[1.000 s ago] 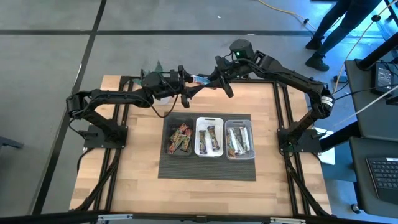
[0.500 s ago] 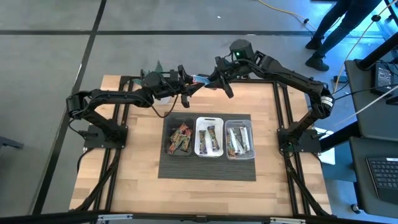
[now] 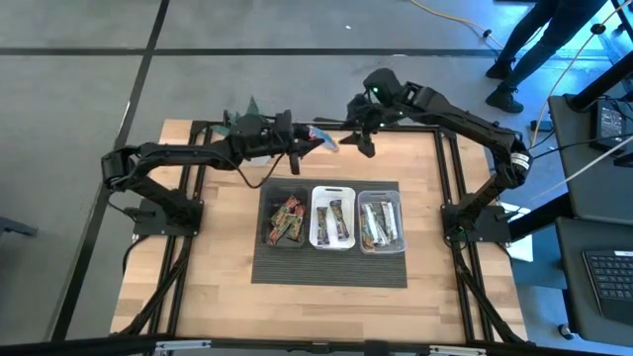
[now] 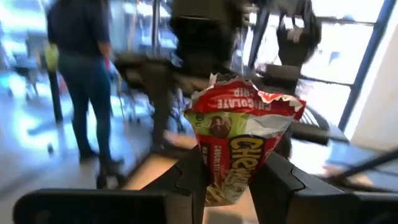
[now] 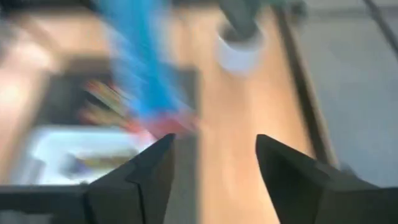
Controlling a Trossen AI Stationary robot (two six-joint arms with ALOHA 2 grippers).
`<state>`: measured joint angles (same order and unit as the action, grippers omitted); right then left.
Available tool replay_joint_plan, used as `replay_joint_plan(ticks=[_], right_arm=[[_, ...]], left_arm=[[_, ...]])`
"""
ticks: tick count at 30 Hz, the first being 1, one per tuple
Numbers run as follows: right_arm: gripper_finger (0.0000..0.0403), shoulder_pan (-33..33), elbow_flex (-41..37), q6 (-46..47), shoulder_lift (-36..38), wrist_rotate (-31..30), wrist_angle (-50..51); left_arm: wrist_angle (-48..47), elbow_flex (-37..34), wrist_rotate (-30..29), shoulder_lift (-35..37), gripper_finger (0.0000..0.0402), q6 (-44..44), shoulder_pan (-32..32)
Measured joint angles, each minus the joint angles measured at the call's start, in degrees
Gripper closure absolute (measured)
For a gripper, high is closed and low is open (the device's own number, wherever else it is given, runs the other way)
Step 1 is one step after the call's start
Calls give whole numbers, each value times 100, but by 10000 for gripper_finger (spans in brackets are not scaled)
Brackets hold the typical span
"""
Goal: Pick and place Granola Bars by type
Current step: Put the red granola bar into the black bin
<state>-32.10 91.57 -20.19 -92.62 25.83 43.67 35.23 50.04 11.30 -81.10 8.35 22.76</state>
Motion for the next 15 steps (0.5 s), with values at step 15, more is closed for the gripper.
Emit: replay_joint_plan(ticks=[15], right_arm=[[161, -591, 0, -262, 0, -2186, 1392]], left_arm=[[-4401, 166, -176, 1024, 315, 1922, -736]])
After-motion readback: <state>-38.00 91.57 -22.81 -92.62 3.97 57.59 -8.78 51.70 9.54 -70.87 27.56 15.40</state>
